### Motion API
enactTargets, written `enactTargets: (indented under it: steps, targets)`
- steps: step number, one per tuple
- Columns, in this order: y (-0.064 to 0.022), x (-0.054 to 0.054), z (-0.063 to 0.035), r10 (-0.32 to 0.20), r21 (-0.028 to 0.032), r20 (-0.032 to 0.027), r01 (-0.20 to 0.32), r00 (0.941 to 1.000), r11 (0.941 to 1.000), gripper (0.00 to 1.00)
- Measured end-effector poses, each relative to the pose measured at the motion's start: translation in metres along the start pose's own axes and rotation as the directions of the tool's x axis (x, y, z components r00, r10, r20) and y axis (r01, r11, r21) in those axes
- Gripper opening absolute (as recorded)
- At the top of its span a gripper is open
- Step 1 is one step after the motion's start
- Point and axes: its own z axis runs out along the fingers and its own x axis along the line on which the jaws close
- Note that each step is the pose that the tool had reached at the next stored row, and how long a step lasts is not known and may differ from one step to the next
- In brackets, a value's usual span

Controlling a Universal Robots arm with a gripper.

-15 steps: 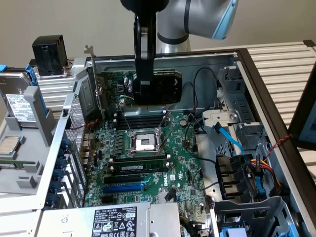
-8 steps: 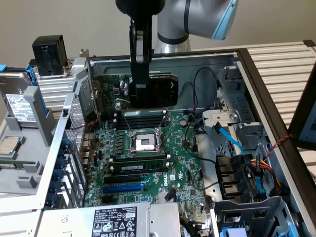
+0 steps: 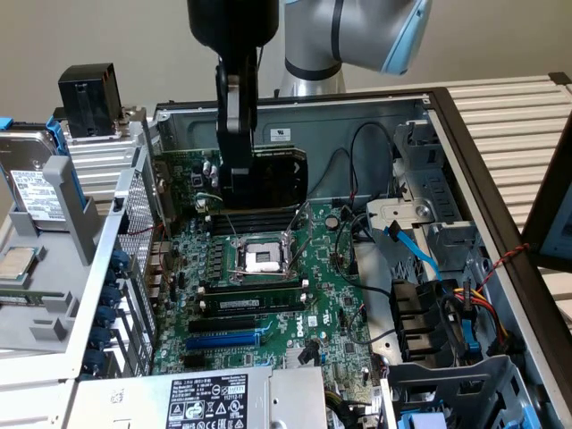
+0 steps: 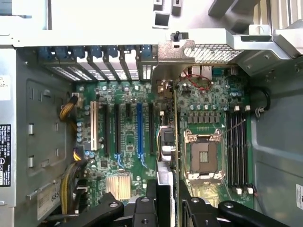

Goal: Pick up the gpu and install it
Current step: 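Insert the gpu into the slot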

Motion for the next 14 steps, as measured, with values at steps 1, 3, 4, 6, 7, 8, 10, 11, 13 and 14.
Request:
enactTargets:
  steps: [1,3,4,6,7,8,10,11,13,14]
  targets:
    - [0.0012,0.000,0.0004,0.000,0.0012,-0.0019,0.000,1.0000,1.0000,0.28]
    - [0.0025,0.002,0.0009,0.000,0.0030,-0.0074,0.000,1.0000,1.0000,0.28]
    - [0.0030,0.003,0.0013,0.000,0.0035,-0.0099,0.000,1.0000,1.0000,0.28]
    - [0.0037,0.003,0.0043,0.000,0.0036,-0.0112,0.000,0.9999,1.0000,0.28]
    - [0.0037,0.003,0.0062,0.000,0.0036,-0.0112,0.000,0.9999,1.0000,0.28]
    - [0.0040,0.003,0.0080,0.000,0.0036,-0.0112,0.000,0.9999,1.0000,0.28]
    - [0.0045,0.003,0.0118,0.000,0.0036,-0.0112,0.000,0.9999,1.0000,0.28]
    - [0.0047,0.004,0.0135,0.000,0.0036,-0.0112,0.000,0.9999,1.0000,0.28]
    - [0.0049,0.005,0.0173,0.000,0.0037,-0.0112,0.000,0.9999,1.0000,0.28]
    - [0.0051,0.006,0.0190,0.000,0.0037,-0.0112,0.000,0.9999,1.0000,0.28]
